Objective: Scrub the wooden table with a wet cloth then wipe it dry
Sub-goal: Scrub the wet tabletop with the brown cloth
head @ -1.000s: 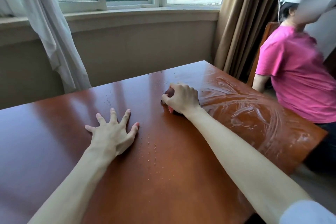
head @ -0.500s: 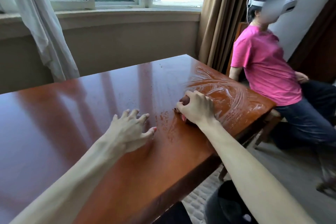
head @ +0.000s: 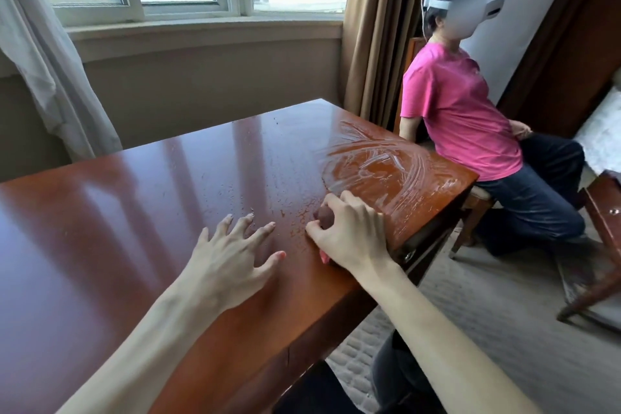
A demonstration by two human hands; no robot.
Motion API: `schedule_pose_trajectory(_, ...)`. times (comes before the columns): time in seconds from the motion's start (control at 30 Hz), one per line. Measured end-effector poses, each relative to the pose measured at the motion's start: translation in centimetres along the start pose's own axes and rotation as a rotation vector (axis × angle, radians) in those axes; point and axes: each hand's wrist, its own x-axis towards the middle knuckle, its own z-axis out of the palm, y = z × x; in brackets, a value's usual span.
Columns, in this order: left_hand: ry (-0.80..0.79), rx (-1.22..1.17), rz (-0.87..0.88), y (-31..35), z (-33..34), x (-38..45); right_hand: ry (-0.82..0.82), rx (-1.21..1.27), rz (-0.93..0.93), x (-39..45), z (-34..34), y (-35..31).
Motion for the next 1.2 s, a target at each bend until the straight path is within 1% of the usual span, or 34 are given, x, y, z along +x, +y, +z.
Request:
schedule_pose_trajectory(0.07, -0.024, 0.003, 0.019, 0.2, 0.0, 0.3, -0.066, 0.057, -0.074, -3.2, -0.7, -0.3)
schedule_pose_trajectory(0.1, -0.042, -0.006, 0.021, 0.2, 0.0, 0.3, -0.071, 0.063, -0.069, -3.1, -1.1, 0.3)
schedule_pose_trajectory(0.17, -0.060, -0.019, 0.018, 0.0, -0.2, 0.1, -0.041, 0.024, 0.012, -0.4, -1.1, 2.3)
schedule_pose_trajectory(0.23, -0.060, -0.019, -0.010, -0.5, -0.5, -0.6, -0.002, -0.013, 0.150, 2.5, -1.1, 3.0)
schedule_pose_trajectory(0.27, -0.073, -0.019, -0.036, -0.8, -0.6, -1.0, 0.024, -0.015, 0.162, 2.9, -0.9, 2.6)
schedule_pose_trajectory(0.33, -0.137, -0.028, -0.103, -1.7, -1.0, -1.8, 0.038, -0.010, 0.099, 1.3, -0.4, 0.0)
schedule_pose_trajectory(0.43, -0.210, -0.031, -0.165, -2.8, -1.3, -2.8, -0.039, 0.106, -0.089, -5.2, -0.8, -4.2)
schedule_pose_trajectory(0.5, -0.219, -0.011, -0.188, -3.1, -1.5, -3.5, -0.090, 0.180, -0.158, -6.8, -1.6, -4.1)
schedule_pose_trajectory(0.57, -0.249, 0.000, -0.210, -3.2, -1.5, -4.4, -0.060, 0.142, -0.110, -4.5, -1.5, -2.1)
schedule_pose_trajectory(0.63, -0.276, -0.003, -0.227, -3.4, -1.3, -5.3, 0.004, 0.072, 0.036, -1.2, -1.3, -0.4)
schedule_pose_trajectory(0.7, -0.296, 0.001, -0.237, -3.6, -0.8, -6.0, 0.065, 0.047, 0.075, -1.0, -0.9, -1.0)
schedule_pose_trajectory(0.73, -0.302, 0.008, -0.239, -3.7, -0.6, -6.2, 0.067, 0.044, 0.041, -2.3, -0.8, -2.4)
schedule_pose_trajectory(0.8, -0.305, 0.017, -0.250, -3.6, -0.2, -6.2, 0.000, 0.112, -0.085, -6.8, -0.9, -5.2)
schedule_pose_trajectory(0.83, -0.305, 0.022, -0.254, -3.6, -0.2, -6.2, -0.035, 0.159, -0.142, -8.7, -1.4, -5.6)
schedule_pose_trajectory(0.87, -0.309, 0.031, -0.256, -3.6, -0.3, -6.1, -0.046, 0.188, -0.158, -9.3, -1.9, -5.3)
schedule_pose_trajectory(0.93, -0.314, 0.049, -0.257, -3.6, -0.2, -6.1, -0.002, 0.172, -0.072, -7.3, -2.0, -3.0)
schedule_pose_trajectory(1.03, -0.304, 0.052, -0.259, -3.7, 0.0, -5.9, 0.109, 0.105, 0.164, -2.4, -1.8, 0.7)
schedule_pose_trajectory(1.07, -0.309, 0.050, -0.261, -3.7, -0.1, -5.9, 0.143, 0.100, 0.177, -2.1, -1.5, 0.8)
schedule_pose_trajectory(1.13, -0.319, 0.049, -0.265, -3.6, -0.2, -5.7, 0.136, 0.068, 0.096, -4.3, -1.0, -1.3)
schedule_pose_trajectory(1.2, -0.318, 0.044, -0.269, -3.5, -0.2, -5.4, 0.050, 0.142, -0.023, -7.8, -1.1, -3.3)
